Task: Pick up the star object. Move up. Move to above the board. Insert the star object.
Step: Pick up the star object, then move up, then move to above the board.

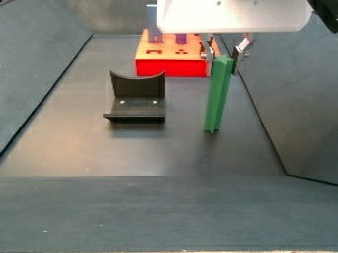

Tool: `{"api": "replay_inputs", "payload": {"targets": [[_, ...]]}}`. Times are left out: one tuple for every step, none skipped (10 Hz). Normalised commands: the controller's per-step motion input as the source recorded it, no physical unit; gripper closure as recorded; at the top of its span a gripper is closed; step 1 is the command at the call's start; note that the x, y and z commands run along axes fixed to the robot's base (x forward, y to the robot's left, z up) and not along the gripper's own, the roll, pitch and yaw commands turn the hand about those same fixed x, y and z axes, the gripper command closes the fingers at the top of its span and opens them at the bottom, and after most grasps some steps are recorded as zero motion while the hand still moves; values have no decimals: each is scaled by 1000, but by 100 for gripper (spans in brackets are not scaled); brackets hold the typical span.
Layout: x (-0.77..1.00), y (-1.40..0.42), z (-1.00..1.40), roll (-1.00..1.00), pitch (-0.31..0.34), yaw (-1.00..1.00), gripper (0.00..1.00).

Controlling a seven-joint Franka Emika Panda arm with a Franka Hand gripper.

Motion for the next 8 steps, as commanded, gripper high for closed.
{"api": "replay_inputs", "payload": {"targets": [[0,0,0,0,0,0,100],[0,0,0,0,0,0,100],[0,0,833,0,0,0,100],[-21,32,756,3,30,7,100],[-19,32,650,14,44,2,100],[-5,25,463,32,63,-4,100],[4,19,311,41,77,-2,100],[-181,236,1000,-250,21,77,100]]}}
